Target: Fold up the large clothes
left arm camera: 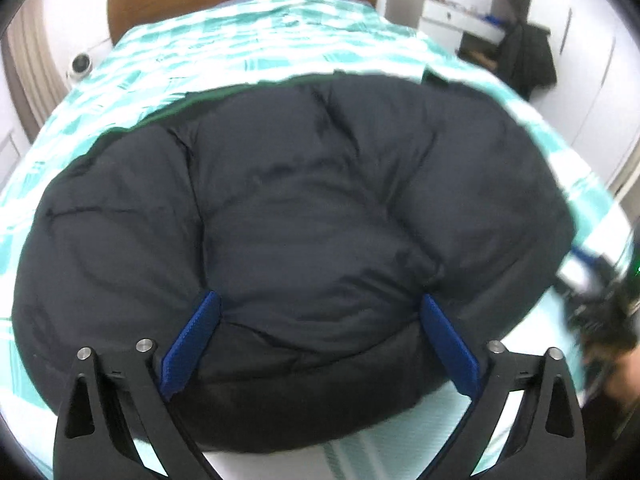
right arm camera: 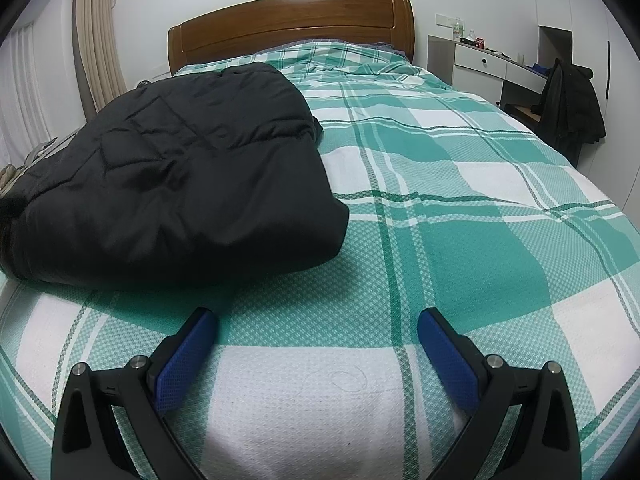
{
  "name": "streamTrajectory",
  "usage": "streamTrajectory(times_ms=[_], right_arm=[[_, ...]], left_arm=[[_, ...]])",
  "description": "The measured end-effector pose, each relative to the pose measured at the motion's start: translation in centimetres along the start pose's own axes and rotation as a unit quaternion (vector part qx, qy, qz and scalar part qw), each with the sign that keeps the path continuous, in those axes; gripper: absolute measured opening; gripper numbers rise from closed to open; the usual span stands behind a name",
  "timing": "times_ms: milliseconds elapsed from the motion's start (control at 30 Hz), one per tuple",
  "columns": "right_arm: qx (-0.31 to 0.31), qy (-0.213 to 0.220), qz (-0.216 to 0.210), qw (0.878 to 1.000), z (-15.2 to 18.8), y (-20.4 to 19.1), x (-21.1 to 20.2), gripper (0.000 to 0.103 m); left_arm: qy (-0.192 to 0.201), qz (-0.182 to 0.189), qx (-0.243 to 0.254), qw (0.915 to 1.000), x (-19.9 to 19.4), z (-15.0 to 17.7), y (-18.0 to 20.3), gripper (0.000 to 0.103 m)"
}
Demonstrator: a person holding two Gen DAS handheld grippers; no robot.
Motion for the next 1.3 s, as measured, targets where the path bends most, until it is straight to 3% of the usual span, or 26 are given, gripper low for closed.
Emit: streamTrajectory(times_ms=[267,433,700,933,1133,1300], right_arm=[[0.000,0.000,0.000,1.000,0.0,0.0,-0.1,0.103],[0.000,0.000,0.000,1.000,0.0,0.0,0.0,0.103],[0.001,0.000,0.000,1.000,-0.1,0.0,0.0,0.103],[0.000,0.001,0.000,1.000,-0.1,-0.1,0.0,0.103],[0.000,0.000,0.000,1.000,0.0,0.0,0.0,0.103],[0.002,-0.002,0.000,1.000,-0.1,0.0,0.1,0.103]], left_arm=[[-0.009,0.005,-0.009,0.9999,1.5,0.0,-0.5,0.102],[-0.003,0.022,-0.028,0.9994,-1.3,0.3,0.4,0.101],[0.002,-0.008,0.025,0.9997,-1.6,2.3,2.2,0.101],[0.005,0.034,-0.012,0.9993,-4.2,4.2,2.7,0.101],[0.005,0.038,-0.033,0.9987,-5.7,4.4,2.0,0.101],[0.019,0.031,-0.085,0.9957,-6.9,2.9,-1.1,0.101]])
Point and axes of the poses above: each gripper's, at about its wrist camera, not at the fingertips, and x roughly the way its jaws point, y to its right, z to its underside, the point moved 9 cm from there along x, roughly the way its jaws point, and after that the axes turned 6 degrees about y, right-handed, at the moved point
